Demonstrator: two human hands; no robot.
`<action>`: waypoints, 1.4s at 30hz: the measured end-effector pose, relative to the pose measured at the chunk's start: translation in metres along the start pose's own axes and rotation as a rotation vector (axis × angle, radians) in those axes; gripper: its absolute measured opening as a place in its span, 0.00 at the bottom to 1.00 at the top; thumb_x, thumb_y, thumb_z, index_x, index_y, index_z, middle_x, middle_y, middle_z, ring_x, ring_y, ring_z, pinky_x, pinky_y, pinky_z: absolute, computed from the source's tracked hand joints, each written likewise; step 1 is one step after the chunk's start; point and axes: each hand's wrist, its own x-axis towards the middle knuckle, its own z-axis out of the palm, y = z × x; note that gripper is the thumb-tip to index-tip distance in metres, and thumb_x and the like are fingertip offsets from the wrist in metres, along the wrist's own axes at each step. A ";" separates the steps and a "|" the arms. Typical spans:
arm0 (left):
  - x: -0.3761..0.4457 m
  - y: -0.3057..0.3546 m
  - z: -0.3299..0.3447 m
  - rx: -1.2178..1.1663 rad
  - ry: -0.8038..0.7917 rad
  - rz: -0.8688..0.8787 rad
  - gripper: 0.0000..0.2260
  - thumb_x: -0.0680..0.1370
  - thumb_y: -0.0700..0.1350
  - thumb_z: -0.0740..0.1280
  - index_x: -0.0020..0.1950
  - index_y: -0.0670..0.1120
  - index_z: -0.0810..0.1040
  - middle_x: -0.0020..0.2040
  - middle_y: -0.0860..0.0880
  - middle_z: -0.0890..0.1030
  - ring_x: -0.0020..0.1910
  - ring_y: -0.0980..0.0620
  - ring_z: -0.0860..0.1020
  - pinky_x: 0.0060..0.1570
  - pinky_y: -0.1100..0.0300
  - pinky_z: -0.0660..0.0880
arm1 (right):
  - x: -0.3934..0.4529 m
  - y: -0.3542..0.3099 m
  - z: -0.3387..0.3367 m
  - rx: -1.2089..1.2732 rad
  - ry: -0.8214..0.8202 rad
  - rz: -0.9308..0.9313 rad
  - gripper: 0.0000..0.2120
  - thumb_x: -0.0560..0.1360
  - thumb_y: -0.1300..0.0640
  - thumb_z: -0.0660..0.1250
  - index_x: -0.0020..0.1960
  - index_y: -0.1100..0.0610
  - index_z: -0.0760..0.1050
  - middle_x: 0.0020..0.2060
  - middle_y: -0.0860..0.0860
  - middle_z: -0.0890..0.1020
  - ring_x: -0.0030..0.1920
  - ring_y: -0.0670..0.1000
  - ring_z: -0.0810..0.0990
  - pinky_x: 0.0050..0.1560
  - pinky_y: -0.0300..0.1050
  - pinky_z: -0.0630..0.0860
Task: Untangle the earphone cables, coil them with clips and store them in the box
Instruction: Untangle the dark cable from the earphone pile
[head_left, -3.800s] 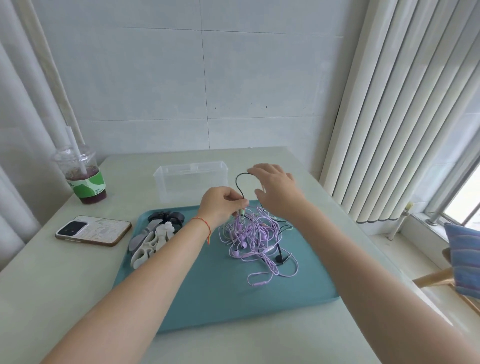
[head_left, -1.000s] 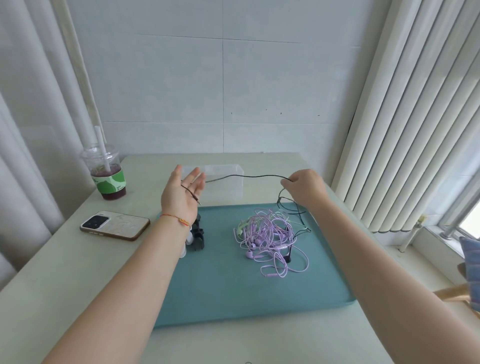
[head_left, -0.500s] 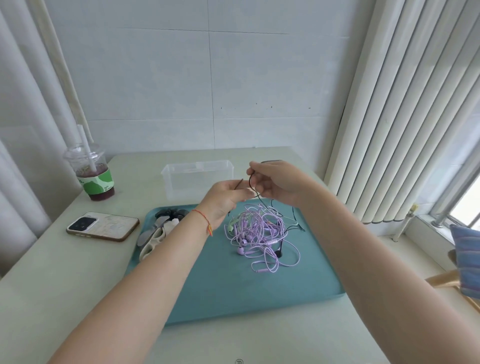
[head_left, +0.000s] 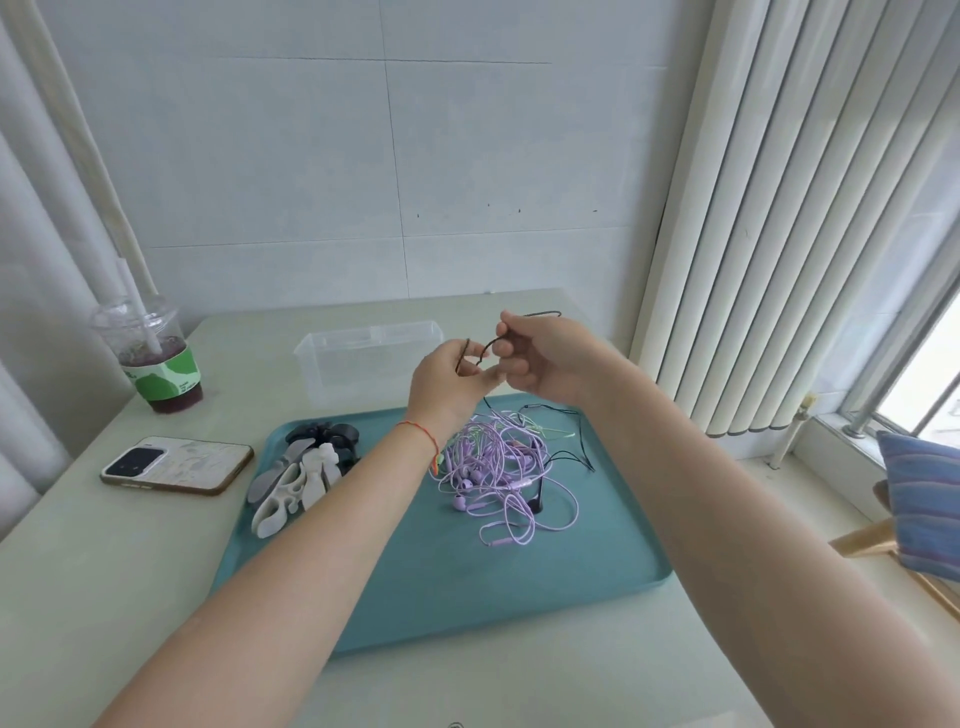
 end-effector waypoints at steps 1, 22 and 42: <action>0.000 -0.001 0.000 0.032 -0.010 0.010 0.08 0.74 0.49 0.73 0.40 0.47 0.78 0.30 0.54 0.75 0.28 0.59 0.71 0.34 0.62 0.67 | 0.000 -0.001 -0.001 -0.001 0.009 -0.005 0.14 0.83 0.54 0.56 0.40 0.56 0.69 0.26 0.50 0.75 0.21 0.47 0.67 0.21 0.36 0.62; 0.001 -0.035 -0.036 -0.478 0.308 -0.306 0.15 0.81 0.47 0.63 0.37 0.42 0.76 0.29 0.47 0.79 0.20 0.57 0.72 0.19 0.67 0.61 | 0.009 0.042 -0.028 -1.463 0.186 -0.097 0.12 0.72 0.63 0.64 0.50 0.55 0.84 0.44 0.50 0.82 0.44 0.51 0.78 0.41 0.38 0.71; -0.002 -0.001 -0.009 -0.296 -0.327 -0.240 0.09 0.76 0.43 0.71 0.54 0.41 0.80 0.36 0.51 0.78 0.27 0.57 0.73 0.22 0.67 0.58 | -0.005 -0.004 -0.001 -0.144 0.256 -0.251 0.04 0.78 0.67 0.63 0.45 0.64 0.71 0.35 0.61 0.82 0.30 0.54 0.83 0.34 0.45 0.82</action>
